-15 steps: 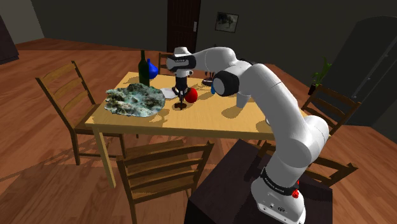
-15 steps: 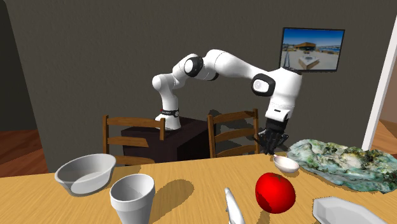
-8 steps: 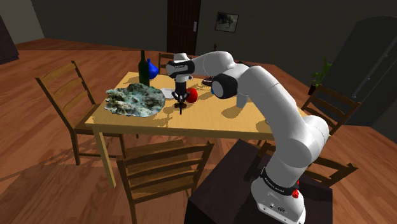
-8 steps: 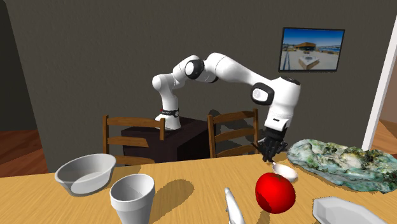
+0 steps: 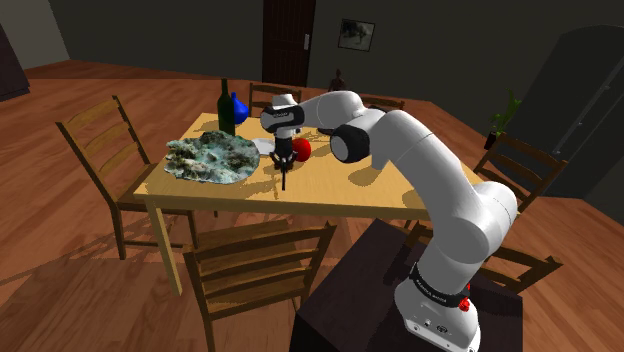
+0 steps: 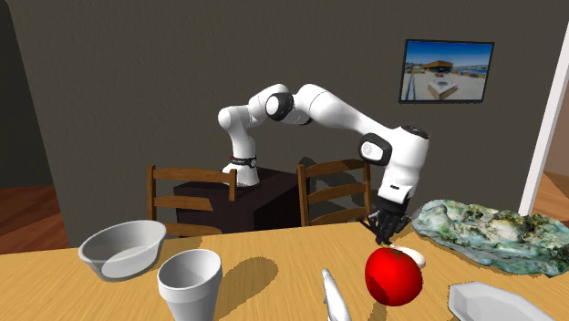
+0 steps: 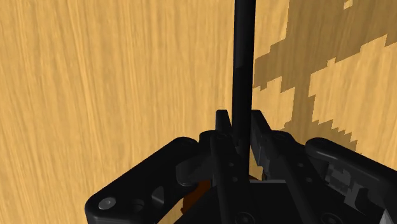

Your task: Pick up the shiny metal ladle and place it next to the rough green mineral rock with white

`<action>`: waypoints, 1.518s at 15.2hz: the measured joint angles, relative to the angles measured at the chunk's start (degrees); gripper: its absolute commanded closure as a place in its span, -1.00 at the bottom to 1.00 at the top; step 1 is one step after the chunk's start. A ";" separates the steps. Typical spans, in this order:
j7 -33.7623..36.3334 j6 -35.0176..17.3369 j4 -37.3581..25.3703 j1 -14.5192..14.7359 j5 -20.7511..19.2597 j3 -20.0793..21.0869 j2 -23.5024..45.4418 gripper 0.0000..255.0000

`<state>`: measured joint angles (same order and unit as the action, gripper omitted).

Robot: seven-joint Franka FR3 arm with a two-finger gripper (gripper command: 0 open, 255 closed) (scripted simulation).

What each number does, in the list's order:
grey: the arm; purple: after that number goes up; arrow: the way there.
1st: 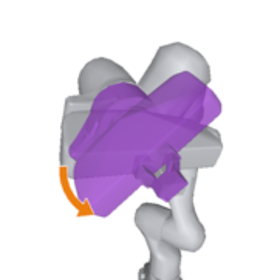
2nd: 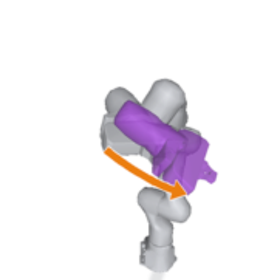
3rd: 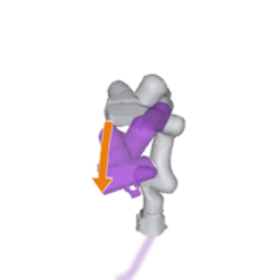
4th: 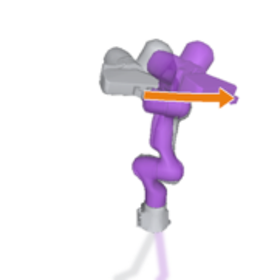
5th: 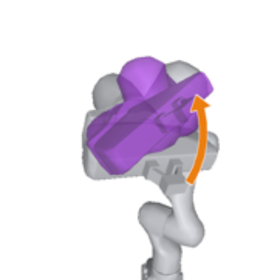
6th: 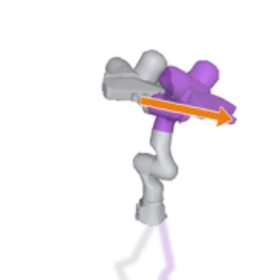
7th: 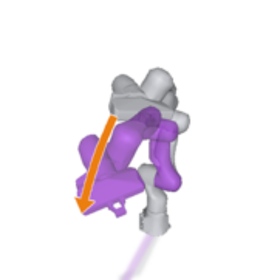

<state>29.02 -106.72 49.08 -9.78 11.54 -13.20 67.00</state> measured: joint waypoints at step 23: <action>0.47 4.91 -4.95 -0.51 -0.26 -0.08 -0.09 -1.00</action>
<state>29.49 -101.81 44.13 -10.29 11.28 -13.28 66.91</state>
